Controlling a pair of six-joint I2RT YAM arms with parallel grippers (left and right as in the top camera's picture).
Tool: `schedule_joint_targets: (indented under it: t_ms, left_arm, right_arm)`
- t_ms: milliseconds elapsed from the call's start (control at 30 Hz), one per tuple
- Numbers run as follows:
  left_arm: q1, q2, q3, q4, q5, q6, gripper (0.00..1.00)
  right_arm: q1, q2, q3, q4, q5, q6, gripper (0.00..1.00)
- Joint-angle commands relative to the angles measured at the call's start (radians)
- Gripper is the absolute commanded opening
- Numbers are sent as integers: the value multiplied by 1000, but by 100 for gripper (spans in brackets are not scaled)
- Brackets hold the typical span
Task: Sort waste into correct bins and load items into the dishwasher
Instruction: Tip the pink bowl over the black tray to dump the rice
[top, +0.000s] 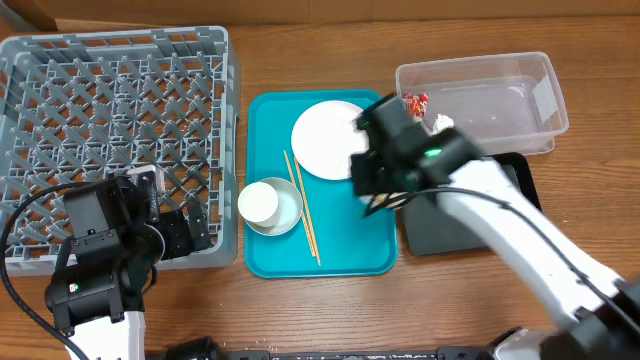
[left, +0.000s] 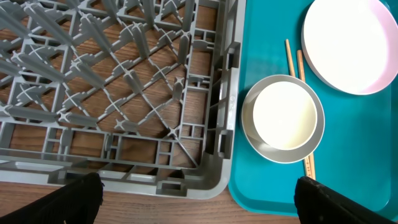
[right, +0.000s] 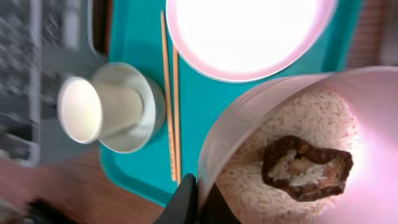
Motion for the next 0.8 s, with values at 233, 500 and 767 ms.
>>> schedule_joint_targets:
  t_ms: [233,500,767]
  left_arm:
    - [5,-10,24,4,15,16,100]
    - [5,-10,24,8,15,16,100]
    - [5,-10,24,9,15,16,100]
  right_arm:
    - [-338,-18,-70,-37,-456,-191,4]
    - [-526,-16,-272,91,-815,-292,4]
    - [-704,-14,-455,284,-1066,-276,4]
